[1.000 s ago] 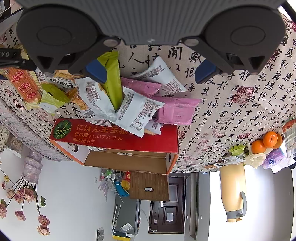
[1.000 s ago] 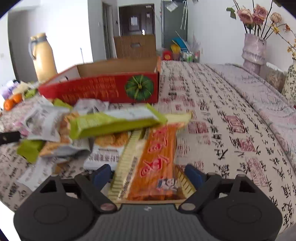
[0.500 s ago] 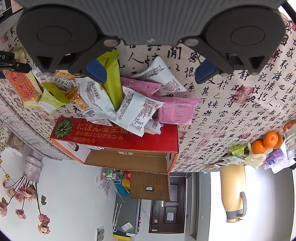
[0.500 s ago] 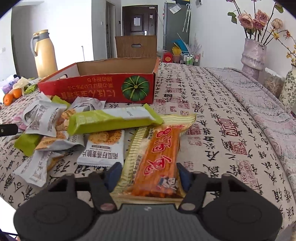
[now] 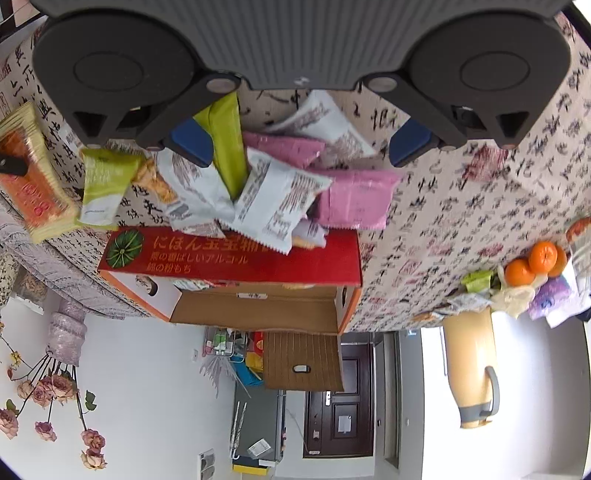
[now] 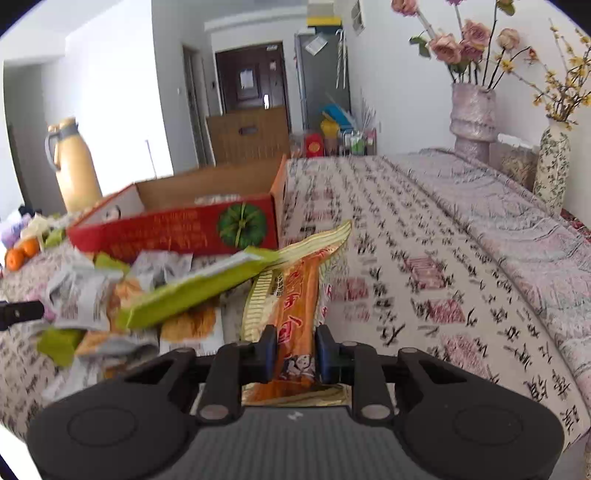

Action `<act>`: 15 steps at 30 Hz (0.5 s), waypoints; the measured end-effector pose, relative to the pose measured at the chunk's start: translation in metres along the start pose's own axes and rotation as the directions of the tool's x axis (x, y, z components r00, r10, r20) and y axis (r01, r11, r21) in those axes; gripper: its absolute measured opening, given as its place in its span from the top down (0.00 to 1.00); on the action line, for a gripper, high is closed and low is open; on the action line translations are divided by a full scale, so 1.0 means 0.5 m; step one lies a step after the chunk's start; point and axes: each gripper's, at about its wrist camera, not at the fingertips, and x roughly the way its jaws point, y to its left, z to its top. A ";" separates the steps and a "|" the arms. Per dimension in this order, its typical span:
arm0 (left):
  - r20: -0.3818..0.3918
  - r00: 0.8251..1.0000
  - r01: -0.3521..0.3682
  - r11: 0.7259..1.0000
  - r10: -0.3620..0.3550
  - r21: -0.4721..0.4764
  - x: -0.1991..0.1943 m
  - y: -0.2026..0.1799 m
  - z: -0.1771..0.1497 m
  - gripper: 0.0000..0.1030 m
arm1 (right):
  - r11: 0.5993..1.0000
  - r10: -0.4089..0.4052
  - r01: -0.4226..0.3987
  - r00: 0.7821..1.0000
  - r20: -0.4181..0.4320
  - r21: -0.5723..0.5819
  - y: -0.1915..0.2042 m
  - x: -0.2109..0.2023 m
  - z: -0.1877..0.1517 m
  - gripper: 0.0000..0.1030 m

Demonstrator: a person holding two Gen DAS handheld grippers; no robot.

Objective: Organize snacks
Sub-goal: 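Lift the sausage pack with the right gripper while the left gripper grasps a white packet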

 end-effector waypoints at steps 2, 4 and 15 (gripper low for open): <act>0.009 1.000 -0.005 1.000 0.005 0.020 0.007 -0.006 0.011 0.00 | 1.000 -0.001 0.001 0.999 0.033 0.011 -0.004 -0.008 0.013 0.79; 0.011 1.000 -0.015 0.999 0.014 0.037 0.019 -0.011 0.022 0.00 | 1.000 0.002 -0.003 0.998 0.068 0.019 -0.009 -0.018 0.026 0.79; -0.033 0.999 -0.037 0.996 0.040 0.082 0.092 -0.023 0.052 0.02 | 0.997 0.064 -0.068 0.990 0.124 0.025 0.012 -0.012 0.062 0.79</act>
